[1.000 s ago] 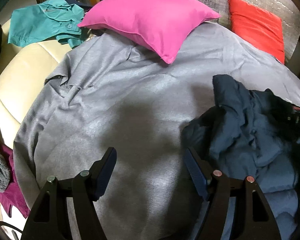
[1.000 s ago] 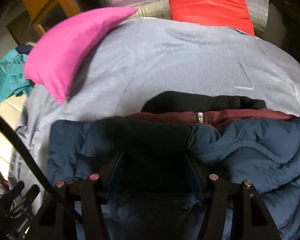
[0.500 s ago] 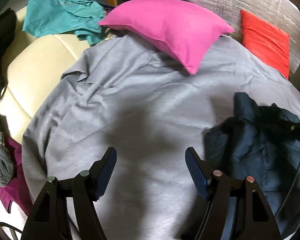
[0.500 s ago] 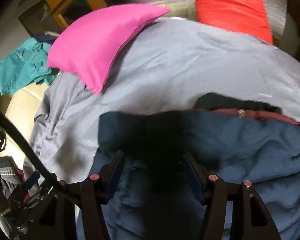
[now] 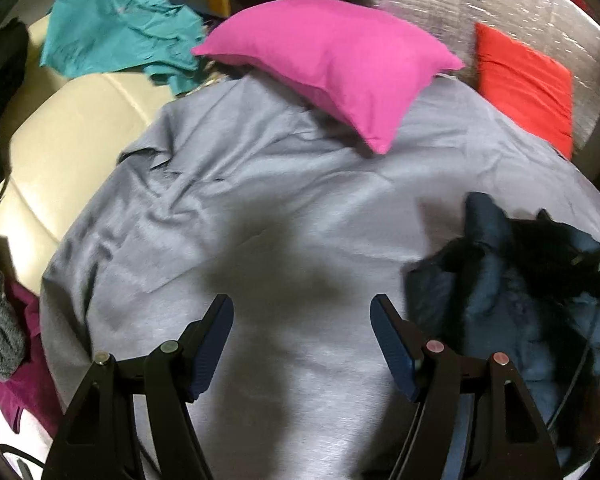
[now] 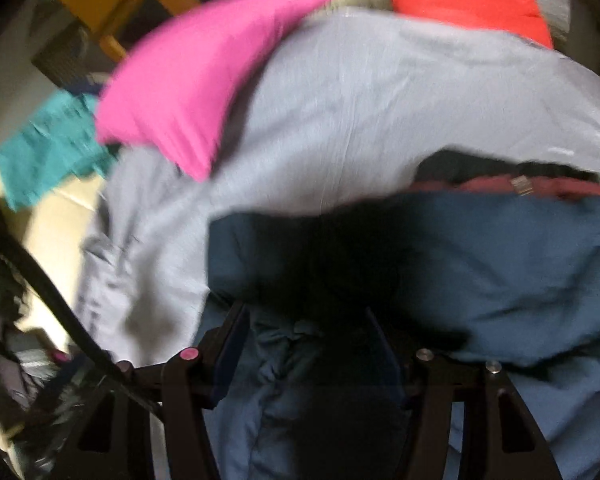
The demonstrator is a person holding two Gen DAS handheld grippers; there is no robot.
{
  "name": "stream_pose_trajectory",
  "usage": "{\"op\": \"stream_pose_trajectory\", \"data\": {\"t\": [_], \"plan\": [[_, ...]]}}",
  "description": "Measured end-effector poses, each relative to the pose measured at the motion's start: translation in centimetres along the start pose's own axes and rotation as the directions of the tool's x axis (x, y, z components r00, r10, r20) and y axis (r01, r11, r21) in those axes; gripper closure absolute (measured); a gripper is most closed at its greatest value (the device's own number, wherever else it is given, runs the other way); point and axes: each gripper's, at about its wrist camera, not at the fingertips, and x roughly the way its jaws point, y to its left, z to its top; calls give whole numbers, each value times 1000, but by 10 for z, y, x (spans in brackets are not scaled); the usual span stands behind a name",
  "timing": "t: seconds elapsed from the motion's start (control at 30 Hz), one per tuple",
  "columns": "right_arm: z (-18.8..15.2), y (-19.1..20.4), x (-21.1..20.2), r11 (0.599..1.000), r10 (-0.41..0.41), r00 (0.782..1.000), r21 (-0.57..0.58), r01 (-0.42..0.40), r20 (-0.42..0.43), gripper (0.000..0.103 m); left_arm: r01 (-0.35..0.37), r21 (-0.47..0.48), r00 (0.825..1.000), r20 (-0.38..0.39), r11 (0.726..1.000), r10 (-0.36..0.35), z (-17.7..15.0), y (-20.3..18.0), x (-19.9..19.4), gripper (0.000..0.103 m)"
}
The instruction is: Fold large clothes
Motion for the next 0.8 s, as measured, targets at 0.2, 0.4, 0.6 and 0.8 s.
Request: {"op": "stream_pose_trajectory", "data": {"t": [0.2,0.4,0.6,0.8], "plan": [[-25,-87,-113,994,-20,981,110,-2,194,40,197,31,980,-20,980,-197,-6,-31,-5,31],[-89,-178,-188,968,-134,956,240,70,260,40,246,76,969,-47,966,-243,-13,-65,-9,31],[-150,-244,-203,939,-106,962,342,13,252,39,79,173,992,-107,982,-61,-33,-92,13,31],[-169,-275,-171,923,-53,985,385,-15,164,42,-6,237,998,-52,971,19,-44,-104,11,29]]}}
